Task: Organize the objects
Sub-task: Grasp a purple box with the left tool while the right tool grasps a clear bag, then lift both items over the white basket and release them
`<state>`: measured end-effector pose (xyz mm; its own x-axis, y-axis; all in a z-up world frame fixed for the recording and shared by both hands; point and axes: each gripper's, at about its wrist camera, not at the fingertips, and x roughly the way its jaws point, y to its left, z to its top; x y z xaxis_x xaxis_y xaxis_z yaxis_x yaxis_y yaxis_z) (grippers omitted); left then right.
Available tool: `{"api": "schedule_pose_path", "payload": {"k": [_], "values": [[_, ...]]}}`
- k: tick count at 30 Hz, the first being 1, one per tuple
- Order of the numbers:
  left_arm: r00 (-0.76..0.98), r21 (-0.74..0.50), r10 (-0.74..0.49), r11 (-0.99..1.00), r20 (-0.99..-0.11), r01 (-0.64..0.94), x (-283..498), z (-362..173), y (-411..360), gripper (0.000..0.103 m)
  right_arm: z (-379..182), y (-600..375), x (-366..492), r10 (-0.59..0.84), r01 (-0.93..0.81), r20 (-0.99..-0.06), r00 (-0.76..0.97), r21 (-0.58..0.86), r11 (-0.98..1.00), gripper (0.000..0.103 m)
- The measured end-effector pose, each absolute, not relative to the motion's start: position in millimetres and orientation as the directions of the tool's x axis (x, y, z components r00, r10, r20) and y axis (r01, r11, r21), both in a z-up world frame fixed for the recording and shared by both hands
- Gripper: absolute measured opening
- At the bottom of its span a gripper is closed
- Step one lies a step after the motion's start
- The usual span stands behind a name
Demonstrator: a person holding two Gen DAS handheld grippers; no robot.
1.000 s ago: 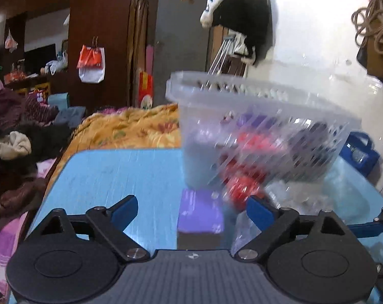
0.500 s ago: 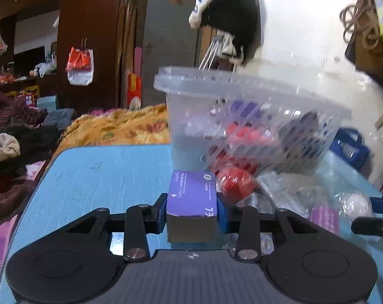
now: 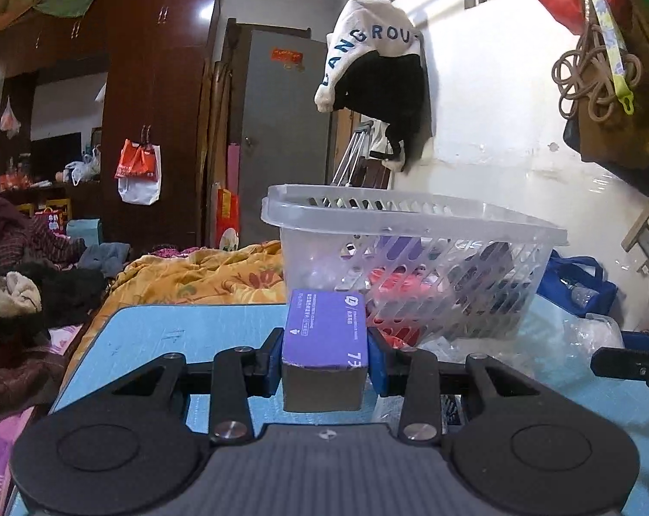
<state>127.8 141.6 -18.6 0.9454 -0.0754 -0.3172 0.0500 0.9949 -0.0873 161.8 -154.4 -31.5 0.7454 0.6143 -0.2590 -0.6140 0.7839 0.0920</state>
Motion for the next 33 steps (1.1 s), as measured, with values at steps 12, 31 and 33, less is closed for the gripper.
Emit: {"api": "schedule_pose_path", "payload": {"k": [12, 31, 33], "values": [[0.961, -0.091, -0.075, 0.994, -0.268, 0.052, 117.6, -19.3, 144.4, 0.043, -33.0, -160.0, 157.7, 0.617, -0.61, -0.221, 0.756, 0.105, 0.785, 0.045], [0.966, -0.158, -0.175, 0.977, -0.189, 0.146, 158.0, 74.9, 113.9, 0.043, 67.9, -142.7, 216.0, 0.552, -0.557, -0.116, 0.826, -0.014, 0.831, 0.045], [0.961, -0.15, -0.148, 0.982, -0.234, 0.115, 184.8, 80.5, 108.9, 0.043, 70.9, -133.0, 245.0, 0.527, -0.539, -0.17, 0.832, -0.032, 0.841, 0.045]]}}
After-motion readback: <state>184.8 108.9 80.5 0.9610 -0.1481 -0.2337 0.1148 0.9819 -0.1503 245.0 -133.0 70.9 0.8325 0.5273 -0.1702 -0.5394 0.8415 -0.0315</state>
